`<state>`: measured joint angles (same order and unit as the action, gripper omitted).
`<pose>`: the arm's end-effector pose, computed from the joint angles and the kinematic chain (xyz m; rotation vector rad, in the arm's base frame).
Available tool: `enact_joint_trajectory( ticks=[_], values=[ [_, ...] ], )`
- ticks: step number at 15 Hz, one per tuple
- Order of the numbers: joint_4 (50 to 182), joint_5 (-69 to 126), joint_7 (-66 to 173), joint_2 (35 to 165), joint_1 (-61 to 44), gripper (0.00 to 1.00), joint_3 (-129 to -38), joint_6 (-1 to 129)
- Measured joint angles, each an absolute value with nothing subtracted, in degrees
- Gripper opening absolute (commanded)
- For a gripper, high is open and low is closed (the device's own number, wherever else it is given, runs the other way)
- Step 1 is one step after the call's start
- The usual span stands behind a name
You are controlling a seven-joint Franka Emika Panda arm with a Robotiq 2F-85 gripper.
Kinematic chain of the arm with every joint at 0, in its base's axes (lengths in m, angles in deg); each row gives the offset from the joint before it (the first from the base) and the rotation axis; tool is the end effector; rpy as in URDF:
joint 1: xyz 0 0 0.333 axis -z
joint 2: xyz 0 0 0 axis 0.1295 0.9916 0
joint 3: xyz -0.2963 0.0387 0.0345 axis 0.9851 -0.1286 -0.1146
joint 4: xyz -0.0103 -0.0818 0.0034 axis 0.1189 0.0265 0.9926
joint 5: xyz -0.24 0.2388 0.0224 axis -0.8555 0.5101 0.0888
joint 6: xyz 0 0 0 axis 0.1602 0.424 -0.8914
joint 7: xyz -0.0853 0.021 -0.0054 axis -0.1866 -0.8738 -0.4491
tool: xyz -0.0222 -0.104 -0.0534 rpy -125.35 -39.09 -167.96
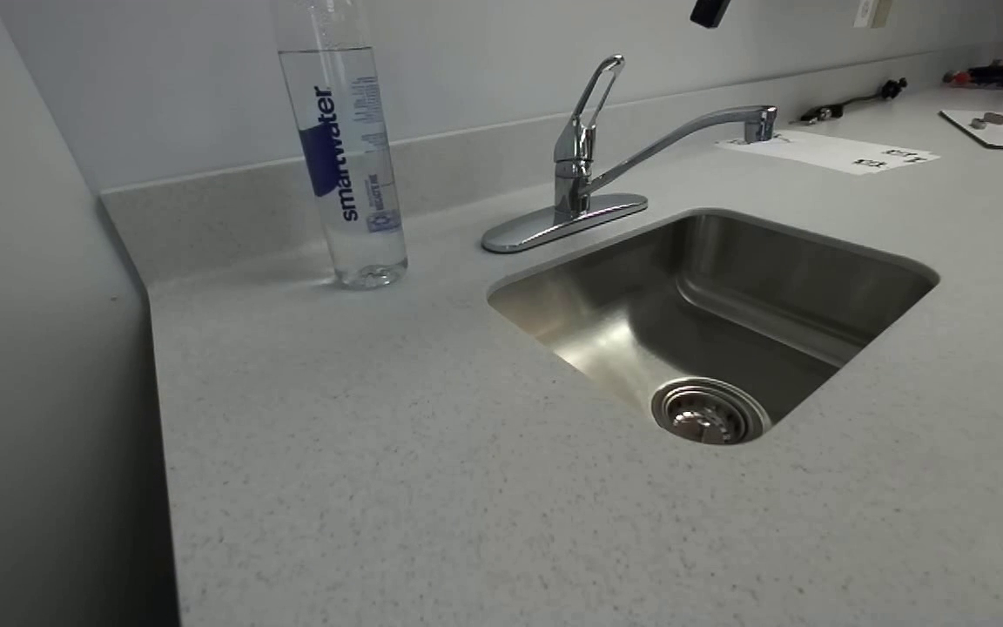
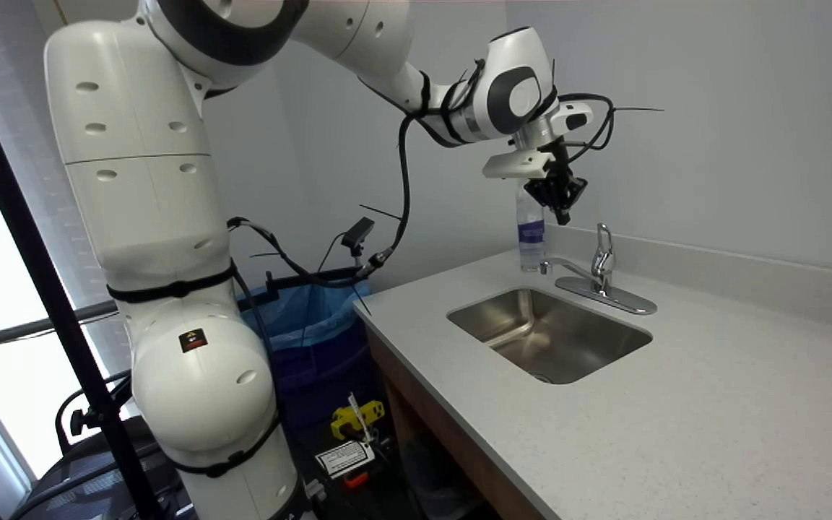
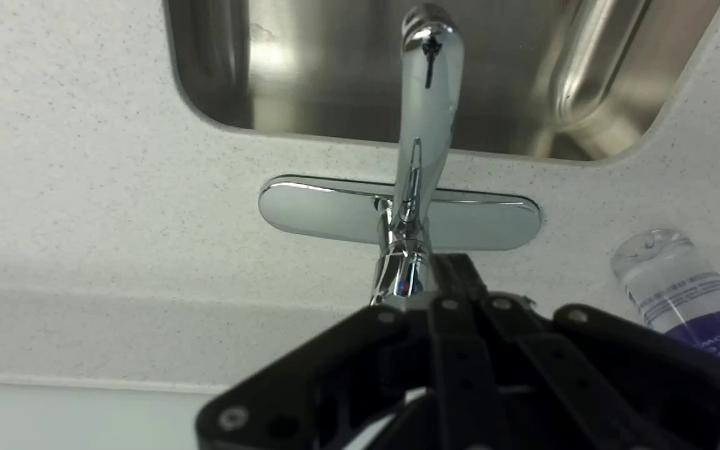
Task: Turn the tap nozzle to the right then pull up the tap lever
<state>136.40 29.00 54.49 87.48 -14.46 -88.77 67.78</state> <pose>0.5542 0.0789 0.4721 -3.0689 -0.1045 -0.5869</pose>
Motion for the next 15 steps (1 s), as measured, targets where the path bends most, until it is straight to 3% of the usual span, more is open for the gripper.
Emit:
enact_joint_trajectory(
  ticks=[10, 15],
  values=[
    [141.4, 34.2, 46.2, 81.9, -12.6, 0.98, -88.7, 67.8],
    [142.3, 35.7, 44.5, 81.1, -12.6, 1.00, -88.7, 67.8]
  ],
)
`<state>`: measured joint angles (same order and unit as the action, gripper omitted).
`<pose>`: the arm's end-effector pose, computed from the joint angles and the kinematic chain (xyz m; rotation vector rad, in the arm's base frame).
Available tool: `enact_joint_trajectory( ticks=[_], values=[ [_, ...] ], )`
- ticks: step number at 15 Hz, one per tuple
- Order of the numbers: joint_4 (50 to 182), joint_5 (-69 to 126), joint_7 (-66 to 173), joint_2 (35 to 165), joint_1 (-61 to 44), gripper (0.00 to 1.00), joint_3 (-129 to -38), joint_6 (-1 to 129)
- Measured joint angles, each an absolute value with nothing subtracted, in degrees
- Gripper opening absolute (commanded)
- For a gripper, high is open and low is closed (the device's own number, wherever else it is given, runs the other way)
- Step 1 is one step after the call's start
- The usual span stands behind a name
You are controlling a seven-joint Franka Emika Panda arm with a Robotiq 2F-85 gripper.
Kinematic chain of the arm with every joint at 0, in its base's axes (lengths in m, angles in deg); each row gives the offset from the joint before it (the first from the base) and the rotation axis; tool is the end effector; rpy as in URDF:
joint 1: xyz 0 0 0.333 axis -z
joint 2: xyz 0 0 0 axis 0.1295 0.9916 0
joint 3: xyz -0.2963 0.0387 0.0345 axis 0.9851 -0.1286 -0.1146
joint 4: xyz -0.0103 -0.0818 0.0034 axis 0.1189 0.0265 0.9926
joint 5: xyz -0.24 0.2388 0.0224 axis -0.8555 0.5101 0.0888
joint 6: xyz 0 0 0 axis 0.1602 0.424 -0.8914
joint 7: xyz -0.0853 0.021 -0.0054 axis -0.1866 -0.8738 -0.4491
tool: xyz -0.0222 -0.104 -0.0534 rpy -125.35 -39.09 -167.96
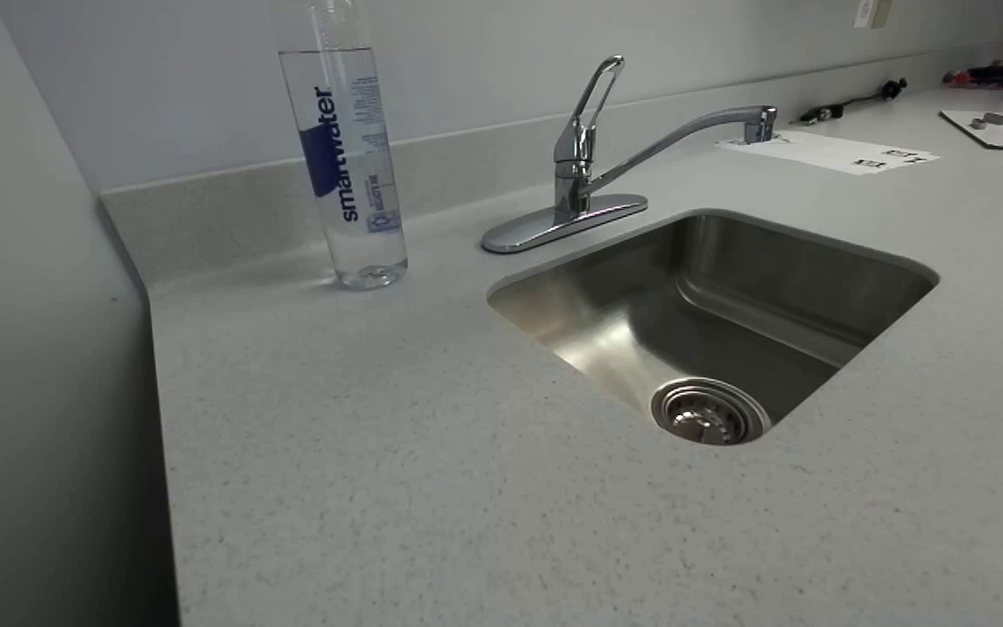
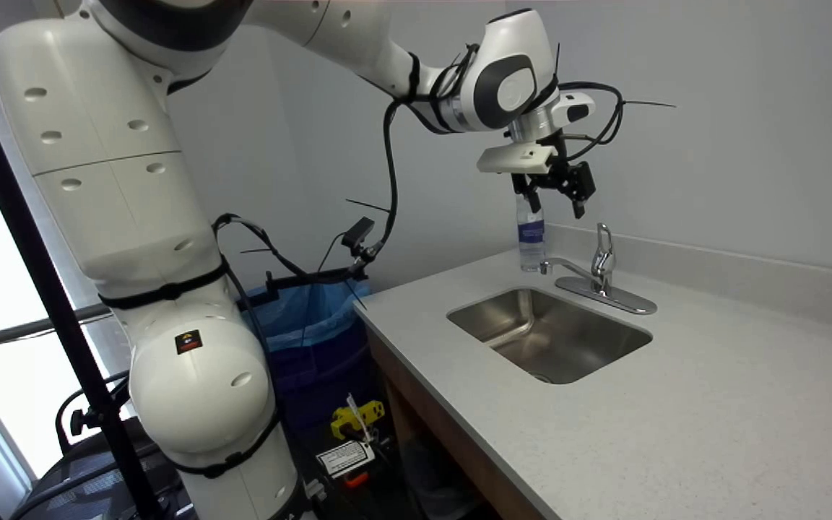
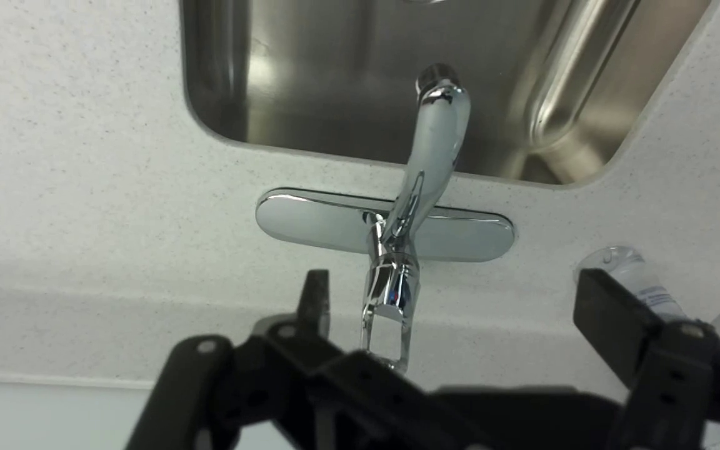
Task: Turn the tap nozzle to the right then pull up the tap lever
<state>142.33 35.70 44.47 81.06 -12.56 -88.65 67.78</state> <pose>0.5244 0.0577 0.4857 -3.0118 -0.2038 -0.5873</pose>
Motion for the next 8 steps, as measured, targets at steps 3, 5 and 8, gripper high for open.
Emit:
enact_joint_trajectory(
  ticks=[3, 5, 8],
  values=[
    [142.3, 35.9, 44.1, 81.0, -12.6, 1.00, -88.6, 67.8],
    [142.4, 35.9, 44.1, 81.0, -12.6, 1.00, -88.6, 67.8],
    [142.4, 35.9, 44.0, 81.0, -12.6, 1.00, -88.6, 67.8]
  ],
)
